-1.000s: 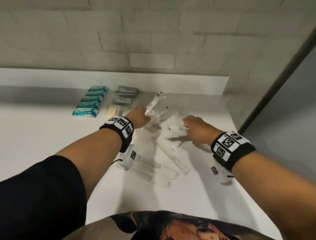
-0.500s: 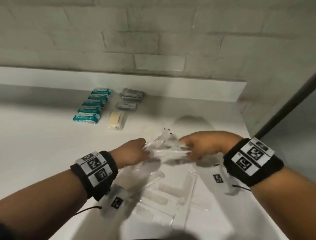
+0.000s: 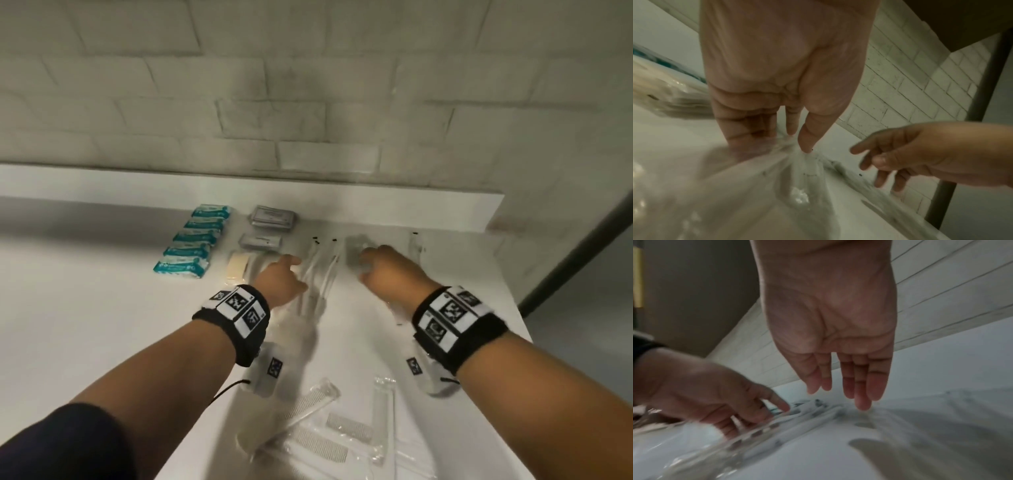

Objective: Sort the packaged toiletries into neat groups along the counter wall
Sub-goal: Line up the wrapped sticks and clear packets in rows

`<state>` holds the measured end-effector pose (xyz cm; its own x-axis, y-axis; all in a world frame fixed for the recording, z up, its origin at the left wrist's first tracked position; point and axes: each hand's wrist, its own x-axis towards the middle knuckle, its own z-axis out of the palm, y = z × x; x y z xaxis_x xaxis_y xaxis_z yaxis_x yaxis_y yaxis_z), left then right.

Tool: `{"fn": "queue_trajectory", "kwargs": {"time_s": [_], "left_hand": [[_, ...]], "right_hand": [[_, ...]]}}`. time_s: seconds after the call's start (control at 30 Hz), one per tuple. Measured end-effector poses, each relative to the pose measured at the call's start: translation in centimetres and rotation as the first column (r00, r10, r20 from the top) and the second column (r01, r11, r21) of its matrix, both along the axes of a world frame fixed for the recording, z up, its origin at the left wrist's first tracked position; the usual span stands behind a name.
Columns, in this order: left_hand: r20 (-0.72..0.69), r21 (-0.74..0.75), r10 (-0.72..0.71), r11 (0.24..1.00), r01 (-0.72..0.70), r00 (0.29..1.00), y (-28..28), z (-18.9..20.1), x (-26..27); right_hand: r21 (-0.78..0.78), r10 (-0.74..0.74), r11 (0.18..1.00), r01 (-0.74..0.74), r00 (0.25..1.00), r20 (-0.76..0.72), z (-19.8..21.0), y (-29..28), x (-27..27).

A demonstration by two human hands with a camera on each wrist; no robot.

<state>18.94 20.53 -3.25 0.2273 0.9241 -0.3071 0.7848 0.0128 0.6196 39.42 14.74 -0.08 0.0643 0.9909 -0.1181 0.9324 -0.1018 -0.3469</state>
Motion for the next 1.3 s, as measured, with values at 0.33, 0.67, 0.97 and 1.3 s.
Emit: {"fn": "queue_trajectory", "kwargs": {"time_s": [0.33, 0.67, 0.97, 1.3], "left_hand": [[-0.012, 0.033, 0.131, 0.991, -0.131, 0.991, -2.1, -0.7, -1.9], [0.066, 0.057, 0.052, 0.997, -0.056, 0.996, -3.2, 0.8, -3.2], [-0.426, -0.006, -0.469, 0.857, 0.516, 0.774, -5.2, 0.9, -4.5], [-0.538, 0.091, -0.466, 0.796, 0.598, 0.702, -0.9, 0.4, -1.9]], "right_hand": [[-0.246, 0.200, 0.956, -0.162, 0.970, 0.136, -1.1, -0.4, -4.5], [-0.303, 0.188, 0.947, -0.106, 0.949, 0.255, -2.2, -1.3, -7.5], [-0.319, 0.073, 0.946, -0.050, 0.996, 0.060, -0.1, -3.0, -6.2], [-0.346, 0.026, 0.938, 0.029, 0.988, 0.153, -1.0, 0.5, -9.0]]}}
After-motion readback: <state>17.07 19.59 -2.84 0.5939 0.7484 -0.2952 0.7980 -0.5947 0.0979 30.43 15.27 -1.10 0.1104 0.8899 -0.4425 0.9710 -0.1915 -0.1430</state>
